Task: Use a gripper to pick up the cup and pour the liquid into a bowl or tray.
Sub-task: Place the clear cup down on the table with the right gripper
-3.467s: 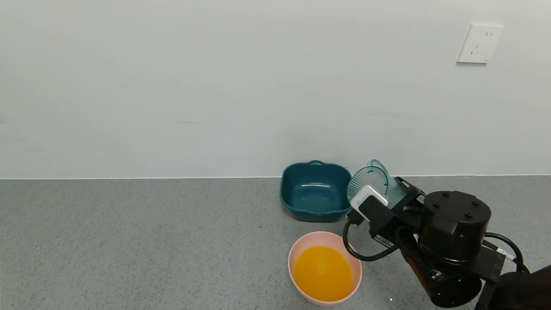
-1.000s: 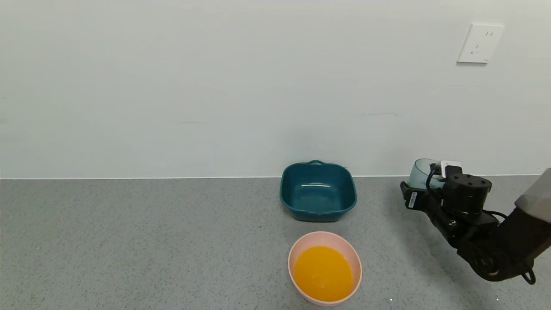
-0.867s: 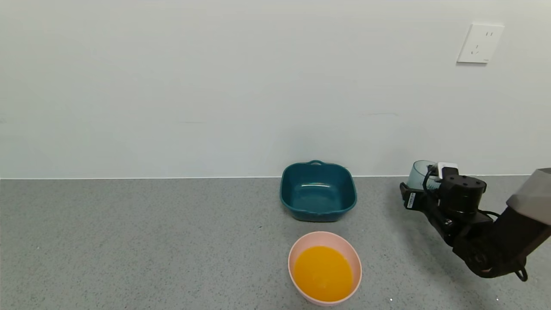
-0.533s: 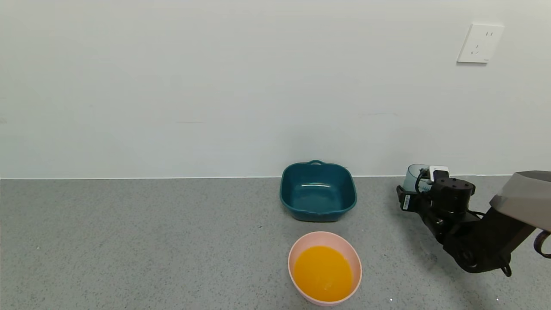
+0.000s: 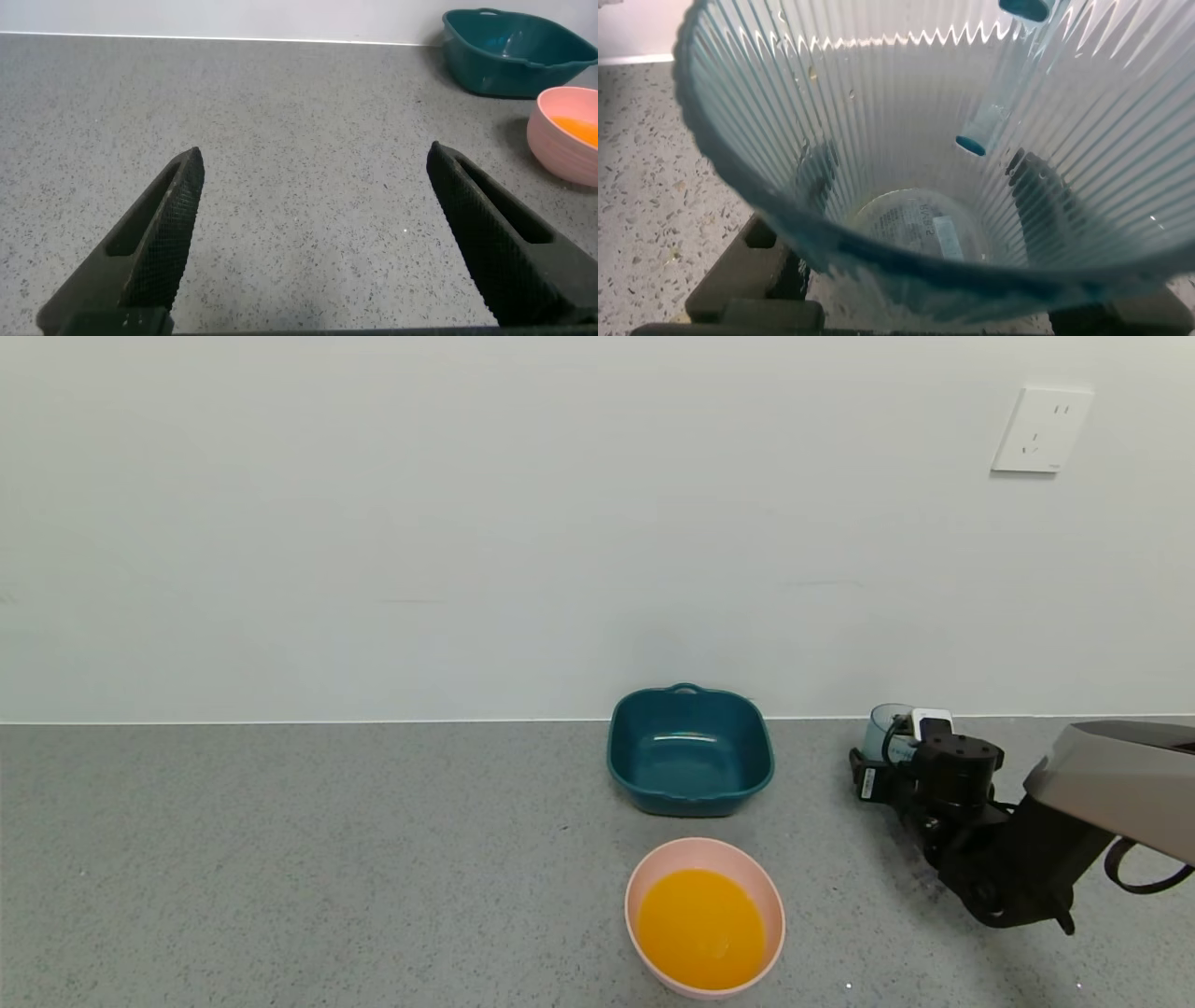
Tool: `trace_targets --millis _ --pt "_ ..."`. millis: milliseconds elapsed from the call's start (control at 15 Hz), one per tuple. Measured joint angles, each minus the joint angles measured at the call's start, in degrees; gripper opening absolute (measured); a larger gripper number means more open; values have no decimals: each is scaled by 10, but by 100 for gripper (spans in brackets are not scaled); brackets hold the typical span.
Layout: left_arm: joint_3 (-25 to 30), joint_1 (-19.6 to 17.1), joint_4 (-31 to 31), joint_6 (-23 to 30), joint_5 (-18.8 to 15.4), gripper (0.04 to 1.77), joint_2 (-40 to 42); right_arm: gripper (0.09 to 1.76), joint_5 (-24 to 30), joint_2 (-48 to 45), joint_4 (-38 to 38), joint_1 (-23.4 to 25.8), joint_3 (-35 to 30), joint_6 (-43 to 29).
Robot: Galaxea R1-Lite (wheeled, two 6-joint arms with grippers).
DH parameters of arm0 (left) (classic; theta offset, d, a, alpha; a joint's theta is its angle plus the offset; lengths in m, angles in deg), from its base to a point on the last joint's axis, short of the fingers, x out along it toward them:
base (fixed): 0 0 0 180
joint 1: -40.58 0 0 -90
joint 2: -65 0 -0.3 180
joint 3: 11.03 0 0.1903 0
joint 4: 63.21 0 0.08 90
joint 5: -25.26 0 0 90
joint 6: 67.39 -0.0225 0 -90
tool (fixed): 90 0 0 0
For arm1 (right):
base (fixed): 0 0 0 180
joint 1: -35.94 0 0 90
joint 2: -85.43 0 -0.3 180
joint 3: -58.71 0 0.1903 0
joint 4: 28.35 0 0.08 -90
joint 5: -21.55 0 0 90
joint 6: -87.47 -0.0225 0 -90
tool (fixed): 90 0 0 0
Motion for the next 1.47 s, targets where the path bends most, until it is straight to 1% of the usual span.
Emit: trace_targets --millis 1267,1467 --pt "0 0 0 0 0 172 0 136 0 11 0 -4 -1 1" --pt "0 0 0 0 0 172 0 148 0 11 0 -4 -2 1"
